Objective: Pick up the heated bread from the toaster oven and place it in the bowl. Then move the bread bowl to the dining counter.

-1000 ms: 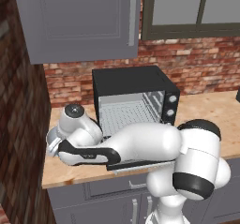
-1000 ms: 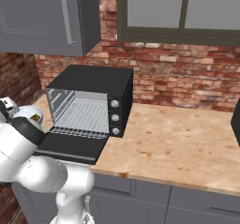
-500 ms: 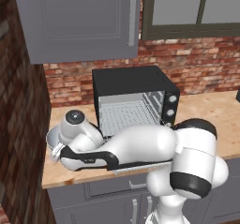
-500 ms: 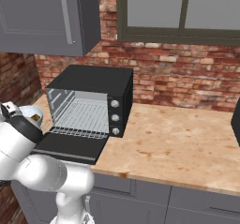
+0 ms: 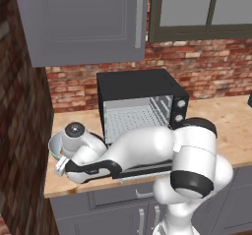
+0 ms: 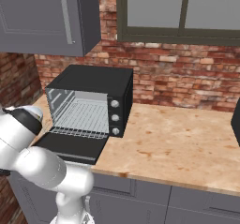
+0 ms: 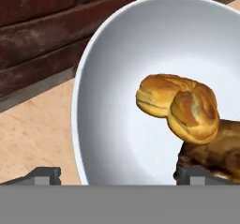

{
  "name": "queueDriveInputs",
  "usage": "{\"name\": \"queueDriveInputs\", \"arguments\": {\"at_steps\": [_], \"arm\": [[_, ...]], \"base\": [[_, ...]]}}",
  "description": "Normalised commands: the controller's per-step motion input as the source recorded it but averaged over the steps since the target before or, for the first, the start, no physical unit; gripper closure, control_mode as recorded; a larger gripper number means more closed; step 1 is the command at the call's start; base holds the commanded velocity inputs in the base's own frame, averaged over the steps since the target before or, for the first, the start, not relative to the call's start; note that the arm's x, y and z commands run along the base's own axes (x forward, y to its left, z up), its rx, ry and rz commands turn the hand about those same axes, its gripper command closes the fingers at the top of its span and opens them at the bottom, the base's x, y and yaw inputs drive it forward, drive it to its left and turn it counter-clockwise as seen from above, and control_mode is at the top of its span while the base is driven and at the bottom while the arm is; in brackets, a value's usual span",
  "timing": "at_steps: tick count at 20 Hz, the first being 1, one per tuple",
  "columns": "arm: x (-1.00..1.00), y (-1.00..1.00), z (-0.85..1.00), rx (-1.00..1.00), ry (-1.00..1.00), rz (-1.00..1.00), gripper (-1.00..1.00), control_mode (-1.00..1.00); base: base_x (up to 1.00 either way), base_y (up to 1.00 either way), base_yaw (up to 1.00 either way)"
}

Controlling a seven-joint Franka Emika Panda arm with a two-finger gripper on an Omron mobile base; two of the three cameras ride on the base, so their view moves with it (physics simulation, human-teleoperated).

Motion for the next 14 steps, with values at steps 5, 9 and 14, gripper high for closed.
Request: {"name": "queueDriveInputs", "arguments": {"at_steps": [5, 9, 14], "arm": [[0.05, 0.00, -0.27, -0.05, 0.00, 0.00, 1.00, -1.00], [0.01, 0.00, -0.05, 0.00, 0.00, 0.00, 1.00, -1.00], [0.00, 0.00, 0.00, 0.00, 0.00, 0.00, 1.00, -1.00]], "base": [[0.00, 0.00, 0.00], [0.00, 0.00, 0.00], [0.00, 0.00, 0.00]]}}
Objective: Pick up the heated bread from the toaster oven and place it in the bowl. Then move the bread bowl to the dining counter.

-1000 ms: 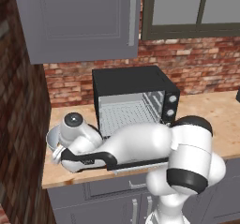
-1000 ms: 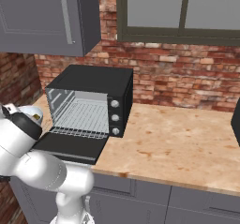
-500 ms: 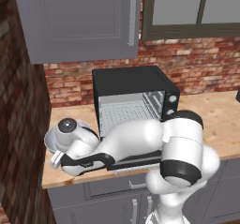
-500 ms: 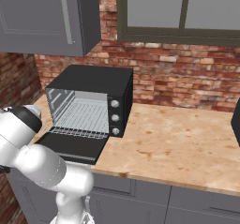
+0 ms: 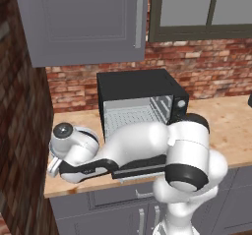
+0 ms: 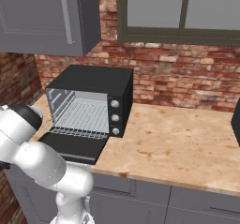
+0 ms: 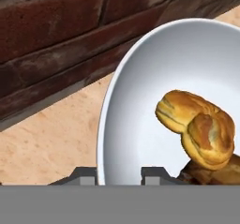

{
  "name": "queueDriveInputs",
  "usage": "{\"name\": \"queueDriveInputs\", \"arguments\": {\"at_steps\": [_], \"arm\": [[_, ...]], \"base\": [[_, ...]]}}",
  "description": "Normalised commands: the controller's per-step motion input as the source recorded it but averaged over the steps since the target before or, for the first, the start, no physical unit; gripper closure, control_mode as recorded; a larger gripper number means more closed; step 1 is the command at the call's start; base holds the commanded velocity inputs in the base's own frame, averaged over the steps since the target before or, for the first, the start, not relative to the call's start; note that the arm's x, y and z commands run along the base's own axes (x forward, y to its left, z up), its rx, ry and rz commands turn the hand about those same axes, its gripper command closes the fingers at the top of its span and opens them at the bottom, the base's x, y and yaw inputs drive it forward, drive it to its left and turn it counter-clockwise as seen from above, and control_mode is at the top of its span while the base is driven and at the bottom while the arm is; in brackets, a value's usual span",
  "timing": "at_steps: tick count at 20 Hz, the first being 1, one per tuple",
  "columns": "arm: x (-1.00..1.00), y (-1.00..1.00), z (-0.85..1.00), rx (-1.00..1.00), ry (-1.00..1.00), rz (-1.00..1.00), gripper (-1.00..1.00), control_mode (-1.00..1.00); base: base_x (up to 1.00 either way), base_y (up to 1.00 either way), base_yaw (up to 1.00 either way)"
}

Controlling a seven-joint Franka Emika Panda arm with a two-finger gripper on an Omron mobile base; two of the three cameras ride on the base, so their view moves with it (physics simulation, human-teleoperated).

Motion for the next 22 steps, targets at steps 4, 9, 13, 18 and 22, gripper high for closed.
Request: {"name": "queueDriveInputs", "arguments": {"at_steps": [4, 9, 13, 18, 22], "arm": [[-0.16, -0.15, 0.00, 0.00, 0.00, 0.00, 1.00, -1.00], [-0.45, -0.20, 0.01, 0.00, -0.05, 0.00, 1.00, -1.00], [-0.59, -0.29, 0.30, 0.00, -0.18, 0.00, 1.00, -1.00], [-0.42, -0.40, 0.57, 0.00, -0.27, 0.01, 1.00, -1.00], [-0.22, -0.50, 0.68, 0.00, -0.36, 0.08, 1.00, -1.00]], "base": [[0.00, 0.00, 0.00], [0.00, 0.00, 0.00], [0.00, 0.00, 0.00], [0.00, 0.00, 0.00], [0.00, 0.00, 0.00]]}}
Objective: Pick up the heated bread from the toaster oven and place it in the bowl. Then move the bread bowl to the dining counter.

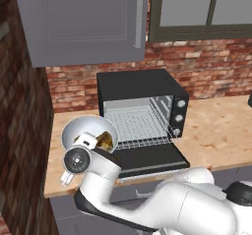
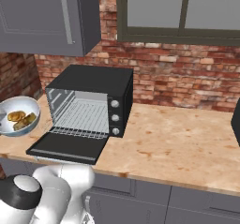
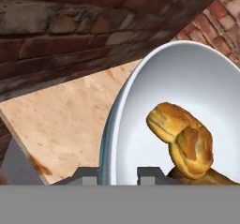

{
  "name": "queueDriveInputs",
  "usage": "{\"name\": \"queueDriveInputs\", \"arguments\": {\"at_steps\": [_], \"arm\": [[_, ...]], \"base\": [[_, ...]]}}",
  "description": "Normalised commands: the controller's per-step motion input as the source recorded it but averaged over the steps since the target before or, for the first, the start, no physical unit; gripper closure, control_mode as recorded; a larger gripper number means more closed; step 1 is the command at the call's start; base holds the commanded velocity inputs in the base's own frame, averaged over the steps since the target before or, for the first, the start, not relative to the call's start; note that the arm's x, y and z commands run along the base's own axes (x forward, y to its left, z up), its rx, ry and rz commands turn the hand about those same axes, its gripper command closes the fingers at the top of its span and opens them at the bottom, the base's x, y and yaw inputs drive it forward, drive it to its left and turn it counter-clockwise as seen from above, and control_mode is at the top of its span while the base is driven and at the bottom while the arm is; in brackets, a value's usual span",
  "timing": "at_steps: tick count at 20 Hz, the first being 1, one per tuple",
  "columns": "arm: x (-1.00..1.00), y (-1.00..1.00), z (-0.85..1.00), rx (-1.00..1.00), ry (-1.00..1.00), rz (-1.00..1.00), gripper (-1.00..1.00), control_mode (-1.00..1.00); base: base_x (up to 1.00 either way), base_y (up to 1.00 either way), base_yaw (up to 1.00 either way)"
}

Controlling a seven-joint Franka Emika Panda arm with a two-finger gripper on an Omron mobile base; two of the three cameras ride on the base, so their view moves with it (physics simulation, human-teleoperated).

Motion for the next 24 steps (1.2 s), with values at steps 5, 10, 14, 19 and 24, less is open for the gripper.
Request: {"name": "queueDriveInputs", "arguments": {"at_steps": [5, 10, 14, 19, 24], "arm": [[-0.22, -0.56, 0.82, 0.00, -0.27, 0.06, 1.00, -1.00], [-0.27, -0.54, 0.70, 0.00, -0.08, 0.00, 1.00, -1.00], [0.00, -0.51, 0.51, 0.00, 0.04, 0.00, 1.00, -1.00], [0.00, -0.64, 0.51, 0.01, 0.03, 0.00, 1.00, -1.00], [0.00, -0.09, 0.05, 0.00, 0.00, 0.00, 1.00, -1.00]], "base": [[0.00, 0.00, 0.00], [0.00, 0.00, 0.00], [0.00, 0.00, 0.00], [0.00, 0.00, 0.00], [0.00, 0.00, 0.00]]}}
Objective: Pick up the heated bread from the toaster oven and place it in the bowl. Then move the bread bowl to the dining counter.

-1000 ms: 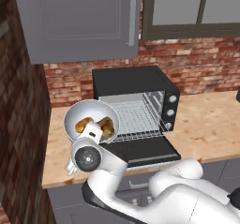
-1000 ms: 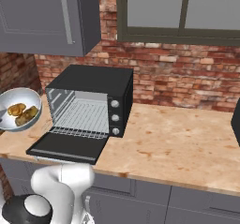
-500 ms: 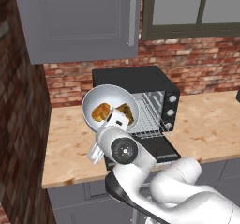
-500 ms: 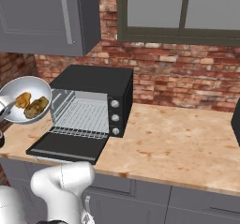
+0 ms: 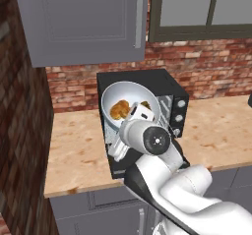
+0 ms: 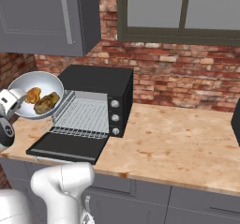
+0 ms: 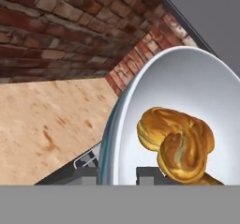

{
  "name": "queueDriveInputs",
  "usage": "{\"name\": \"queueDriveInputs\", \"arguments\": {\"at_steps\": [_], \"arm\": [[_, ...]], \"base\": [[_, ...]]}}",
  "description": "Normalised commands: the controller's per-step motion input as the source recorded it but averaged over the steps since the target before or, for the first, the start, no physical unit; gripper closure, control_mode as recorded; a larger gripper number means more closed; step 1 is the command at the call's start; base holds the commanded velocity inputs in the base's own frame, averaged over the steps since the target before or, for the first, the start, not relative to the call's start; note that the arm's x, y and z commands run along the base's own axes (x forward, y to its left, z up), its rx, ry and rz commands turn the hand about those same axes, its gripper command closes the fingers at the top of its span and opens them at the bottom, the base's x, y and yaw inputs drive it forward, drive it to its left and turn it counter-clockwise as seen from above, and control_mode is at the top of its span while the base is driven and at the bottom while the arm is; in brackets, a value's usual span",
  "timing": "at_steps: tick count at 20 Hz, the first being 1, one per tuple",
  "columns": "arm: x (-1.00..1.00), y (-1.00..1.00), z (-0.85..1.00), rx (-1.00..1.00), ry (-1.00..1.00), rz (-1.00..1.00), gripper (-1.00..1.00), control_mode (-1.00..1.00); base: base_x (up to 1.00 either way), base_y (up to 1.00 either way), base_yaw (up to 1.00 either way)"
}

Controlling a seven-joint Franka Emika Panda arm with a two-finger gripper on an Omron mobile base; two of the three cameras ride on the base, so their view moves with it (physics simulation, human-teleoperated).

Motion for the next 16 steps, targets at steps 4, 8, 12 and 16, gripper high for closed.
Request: {"name": "queueDriveInputs", "arguments": {"at_steps": [4, 8, 12, 16], "arm": [[0.00, 0.00, 0.00, 0.00, 0.00, 0.00, 1.00, -1.00], [-0.03, -0.16, 0.00, 0.00, 0.00, 0.00, 1.00, 1.00], [0.00, 0.00, 0.00, 0.00, 0.00, 0.00, 1.00, 1.00], [0.00, 0.00, 0.00, 0.00, 0.00, 0.00, 1.00, 1.00]], "base": [[0.00, 0.00, 0.00], [-0.14, -0.42, 0.05], [-0.40, -0.99, 0.14], [-0.71, -1.00, 0.37]]}}
